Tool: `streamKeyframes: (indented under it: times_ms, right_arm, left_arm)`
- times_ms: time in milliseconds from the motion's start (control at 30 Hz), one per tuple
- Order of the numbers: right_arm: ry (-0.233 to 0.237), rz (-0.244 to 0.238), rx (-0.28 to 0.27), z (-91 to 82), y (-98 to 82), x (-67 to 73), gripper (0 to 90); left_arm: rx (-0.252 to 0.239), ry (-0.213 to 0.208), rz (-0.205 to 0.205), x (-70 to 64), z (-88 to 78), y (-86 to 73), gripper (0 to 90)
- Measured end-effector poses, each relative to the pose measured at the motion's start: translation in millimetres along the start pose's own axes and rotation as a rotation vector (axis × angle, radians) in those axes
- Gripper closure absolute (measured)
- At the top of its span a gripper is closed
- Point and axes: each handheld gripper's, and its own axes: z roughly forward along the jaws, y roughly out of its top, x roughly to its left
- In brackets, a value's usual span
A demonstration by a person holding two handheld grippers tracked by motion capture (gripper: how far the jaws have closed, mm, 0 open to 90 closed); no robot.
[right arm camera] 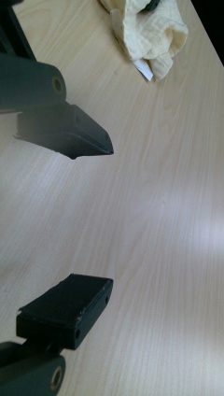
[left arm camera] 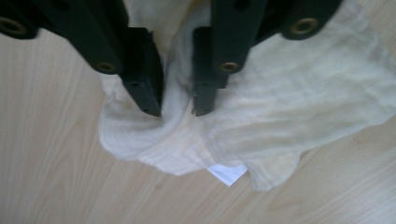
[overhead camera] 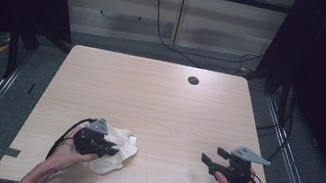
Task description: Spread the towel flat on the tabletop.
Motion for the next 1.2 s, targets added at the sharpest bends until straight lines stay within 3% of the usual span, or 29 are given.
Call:
streamKeyframes:
  times_ms: [67,133,267,333,400,467,533,800,833,867,900,933,1033,1100,1133,1200]
  right_arm:
    - [-0.001,0.001,0.001,0.2,0.1,0.1,29.5]
    - [-0.001,-0.002,0.001,1.2,0.4,0.5,29.5]
    - [0.005,-0.005,0.003,2.0,0.5,1.1,29.5]
    - [0.005,-0.006,0.004,1.8,0.5,1.2,29.5]
    - [0.007,-0.005,0.0,0.6,0.3,0.9,29.5]
    - [0.008,-0.003,0.001,0.2,0.1,0.9,29.5]
    - [0.01,-0.003,-0.001,-0.8,-0.3,0.6,29.5]
    - [0.013,-0.002,0.004,-0.1,-0.7,0.9,29.5]
    - [0.015,-0.002,0.003,0.0,-0.7,1.2,29.5]
    - [0.02,0.001,0.0,0.0,-0.7,1.2,29.2]
    - [0.018,0.003,0.001,-0.2,-0.6,1.3,29.0]
    - [0.016,0.003,0.001,-0.4,-0.6,1.3,29.0]
    - [0.016,0.0,0.002,-0.8,-0.9,1.4,29.0]
    - [0.016,-0.002,0.004,-0.6,-1.2,1.4,29.0]
    - [0.017,-0.001,0.005,-0.4,-1.2,1.4,29.0]
    - [0.018,-0.004,0.006,-0.5,-1.3,1.8,29.0]
  left_arm:
    - [-0.022,-0.005,-0.014,-0.5,-4.8,4.0,66.1]
    - [-0.05,-0.002,-0.005,-6.6,-9.6,18.1,56.8]
    - [-0.085,-0.012,-0.002,-13.0,-7.9,34.9,54.2]
    - [-0.069,-0.01,-0.014,-15.4,1.5,43.6,55.5]
    - [-0.008,-0.007,-0.018,-16.4,23.0,49.6,58.2]
    - [0.009,0.017,-0.018,-15.9,30.1,49.3,60.5]
    - [0.057,0.033,-0.052,-9.1,43.8,43.7,63.9]
    - [0.057,0.061,-0.039,-14.7,53.9,41.1,53.4]
    - [0.067,0.063,-0.027,-17.2,54.6,41.6,48.0]
    - [0.07,0.092,-0.012,-21.1,56.1,41.8,47.2]
    - [0.087,0.105,0.015,-22.7,56.0,41.7,47.8]
    - [0.07,0.115,0.001,-25.1,57.7,41.0,48.0]
    - [0.064,0.16,0.041,-28.4,58.7,38.6,52.5]
    - [0.083,0.197,0.082,-28.3,57.4,38.7,61.6]
    - [0.06,0.197,0.048,-27.0,57.9,38.1,67.3]
    - [0.062,0.17,0.02,-19.6,55.0,38.3,75.7]
